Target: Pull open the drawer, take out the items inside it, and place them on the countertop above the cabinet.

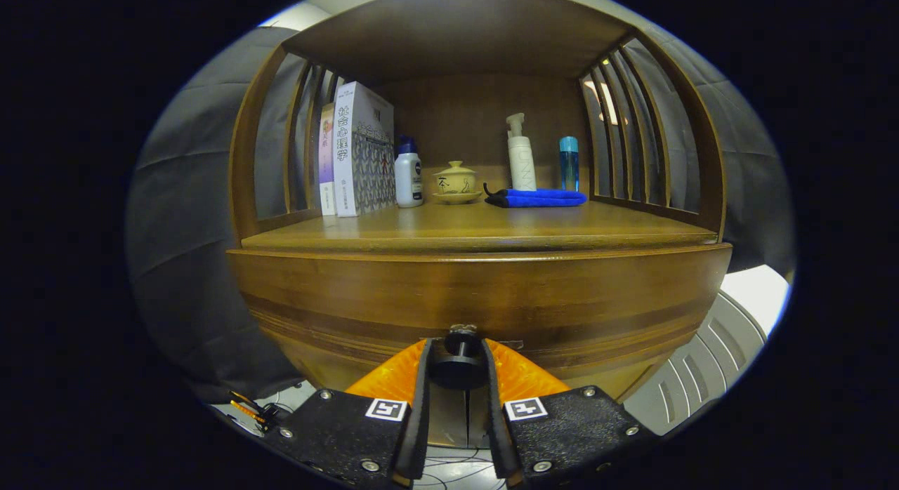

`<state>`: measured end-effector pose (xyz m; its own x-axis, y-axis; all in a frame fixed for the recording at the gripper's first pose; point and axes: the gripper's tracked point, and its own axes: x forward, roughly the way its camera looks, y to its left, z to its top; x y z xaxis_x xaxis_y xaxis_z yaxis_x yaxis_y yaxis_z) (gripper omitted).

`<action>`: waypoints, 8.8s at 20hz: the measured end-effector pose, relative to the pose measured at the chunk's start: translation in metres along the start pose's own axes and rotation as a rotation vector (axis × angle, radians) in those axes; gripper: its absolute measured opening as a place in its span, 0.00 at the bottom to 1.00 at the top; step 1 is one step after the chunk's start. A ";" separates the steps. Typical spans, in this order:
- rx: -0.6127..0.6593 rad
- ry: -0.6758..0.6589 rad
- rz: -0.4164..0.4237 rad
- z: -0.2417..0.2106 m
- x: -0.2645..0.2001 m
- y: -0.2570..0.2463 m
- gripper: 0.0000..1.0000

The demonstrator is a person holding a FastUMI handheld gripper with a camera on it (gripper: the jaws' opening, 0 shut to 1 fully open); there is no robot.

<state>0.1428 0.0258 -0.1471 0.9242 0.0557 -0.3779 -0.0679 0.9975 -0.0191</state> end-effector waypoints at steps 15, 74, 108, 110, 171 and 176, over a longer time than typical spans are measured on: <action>0.017 -0.015 -0.004 -0.021 -0.073 0.008 0.37; 0.028 0.154 0.211 0.067 -0.055 0.007 0.92; 0.049 0.363 0.180 0.016 -0.035 -0.005 0.22; 0.049 0.326 0.185 0.027 -0.037 -0.005 0.22; -0.009 -0.140 -0.022 0.198 -0.018 -0.022 0.95; -0.008 -0.233 -0.004 0.188 -0.065 -0.012 0.94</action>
<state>0.1545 0.0185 0.0519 0.9862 0.0612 -0.1536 -0.0662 0.9974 -0.0282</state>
